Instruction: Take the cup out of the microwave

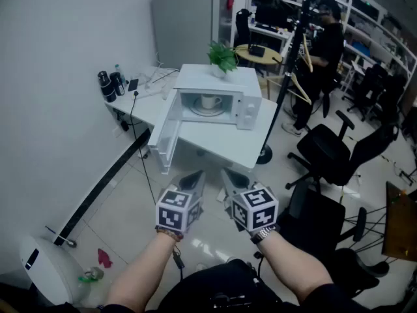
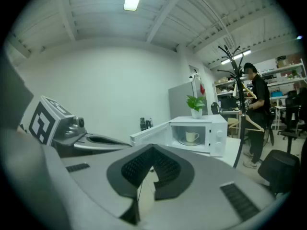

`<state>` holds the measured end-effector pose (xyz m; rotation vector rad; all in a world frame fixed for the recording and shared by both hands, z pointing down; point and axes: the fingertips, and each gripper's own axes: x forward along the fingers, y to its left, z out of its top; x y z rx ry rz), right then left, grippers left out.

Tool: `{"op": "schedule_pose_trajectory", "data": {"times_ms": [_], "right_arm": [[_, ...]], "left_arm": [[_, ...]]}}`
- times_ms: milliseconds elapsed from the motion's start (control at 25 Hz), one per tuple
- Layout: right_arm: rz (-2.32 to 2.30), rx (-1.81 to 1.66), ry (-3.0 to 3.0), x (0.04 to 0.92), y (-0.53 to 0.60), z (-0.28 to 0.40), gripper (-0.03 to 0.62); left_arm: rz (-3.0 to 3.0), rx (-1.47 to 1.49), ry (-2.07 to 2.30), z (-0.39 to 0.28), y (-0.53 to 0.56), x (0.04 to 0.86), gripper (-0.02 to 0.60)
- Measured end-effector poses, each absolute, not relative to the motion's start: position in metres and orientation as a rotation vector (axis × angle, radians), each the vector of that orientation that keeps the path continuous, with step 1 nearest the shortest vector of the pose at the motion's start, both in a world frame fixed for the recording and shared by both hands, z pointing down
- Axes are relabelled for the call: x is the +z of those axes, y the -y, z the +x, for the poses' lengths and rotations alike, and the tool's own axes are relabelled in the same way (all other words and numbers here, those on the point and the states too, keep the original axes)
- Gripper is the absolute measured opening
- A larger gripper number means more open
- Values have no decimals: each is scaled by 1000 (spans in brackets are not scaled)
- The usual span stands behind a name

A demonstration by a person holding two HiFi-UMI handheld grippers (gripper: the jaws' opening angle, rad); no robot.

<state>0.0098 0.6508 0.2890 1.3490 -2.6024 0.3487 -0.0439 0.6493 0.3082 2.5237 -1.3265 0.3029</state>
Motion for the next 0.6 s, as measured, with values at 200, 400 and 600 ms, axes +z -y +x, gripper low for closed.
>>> {"op": "schedule_pose_trajectory", "data": {"times_ms": [200, 400, 600], "right_arm": [[1333, 348, 2603, 295, -622, 2, 14], [1323, 377, 2605, 305, -587, 7, 14], [1312, 413, 2620, 315, -541, 20, 14]], "left_arm": [[2514, 302, 1353, -52, -620, 316, 0], [2507, 307, 1397, -50, -583, 322, 0], [2478, 339, 1435, -41, -537, 333, 0]]}}
